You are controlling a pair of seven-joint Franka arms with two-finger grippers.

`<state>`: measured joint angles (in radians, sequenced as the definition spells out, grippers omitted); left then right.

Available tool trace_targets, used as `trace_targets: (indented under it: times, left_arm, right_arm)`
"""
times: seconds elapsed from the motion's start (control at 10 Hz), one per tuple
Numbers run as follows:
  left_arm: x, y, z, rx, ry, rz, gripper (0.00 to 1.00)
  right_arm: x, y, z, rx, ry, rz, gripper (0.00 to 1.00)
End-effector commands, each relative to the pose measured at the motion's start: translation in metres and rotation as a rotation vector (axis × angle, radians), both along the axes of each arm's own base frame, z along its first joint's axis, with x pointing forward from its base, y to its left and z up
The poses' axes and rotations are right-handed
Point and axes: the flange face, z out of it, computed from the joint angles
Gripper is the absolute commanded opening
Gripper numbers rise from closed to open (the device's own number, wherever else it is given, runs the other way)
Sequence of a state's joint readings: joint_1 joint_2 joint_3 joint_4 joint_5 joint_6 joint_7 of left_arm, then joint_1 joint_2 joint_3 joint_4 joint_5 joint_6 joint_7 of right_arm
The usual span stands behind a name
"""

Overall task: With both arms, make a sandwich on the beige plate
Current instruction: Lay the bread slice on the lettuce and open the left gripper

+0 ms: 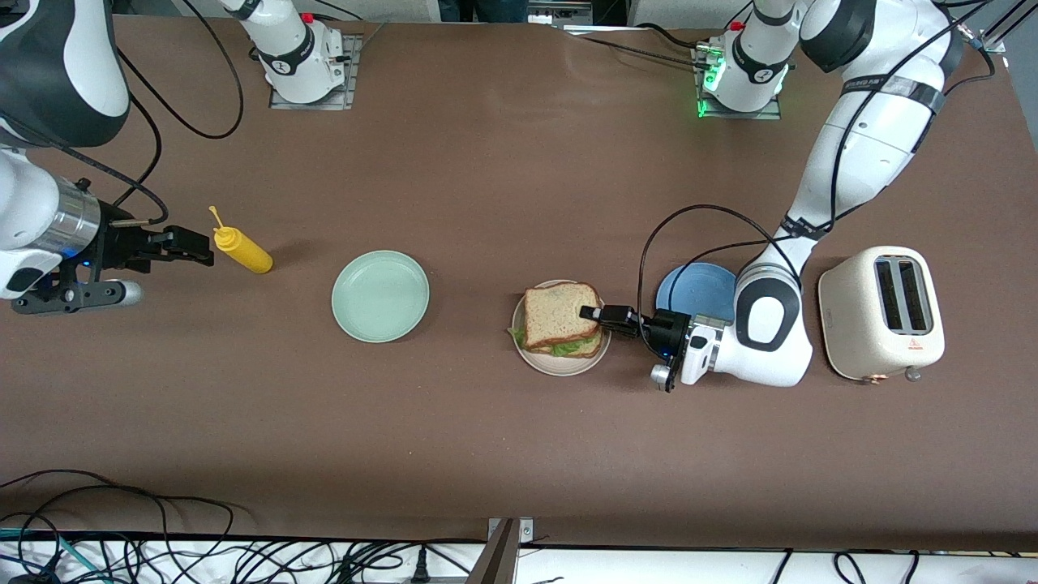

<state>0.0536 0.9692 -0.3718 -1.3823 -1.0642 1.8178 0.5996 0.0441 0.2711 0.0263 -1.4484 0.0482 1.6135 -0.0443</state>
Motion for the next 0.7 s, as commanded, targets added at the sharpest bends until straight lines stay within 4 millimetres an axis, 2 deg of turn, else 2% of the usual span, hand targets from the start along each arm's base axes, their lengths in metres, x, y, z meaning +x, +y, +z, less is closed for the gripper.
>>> trace_targets:
  times: [0.0, 0.4, 0.6]
  left_arm:
    - [0.000, 0.001, -0.007, -0.046, -0.002, 0.019, 0.99]
    - [0.005, 0.008, 0.001, -0.026, -0.023, 0.017, 1.00]
    - [0.013, 0.036, 0.010, 0.065, -0.079, -0.005, 1.00]
  right_arm:
    - [-0.009, -0.001, 0.001, -0.016, -0.021, -0.002, 1.00]
    - [-0.008, 0.002, 0.004, -0.023, -0.026, 0.009, 1.00]
    - [-0.007, 0.007, 0.003, -0.021, -0.031, 0.011, 1.00]
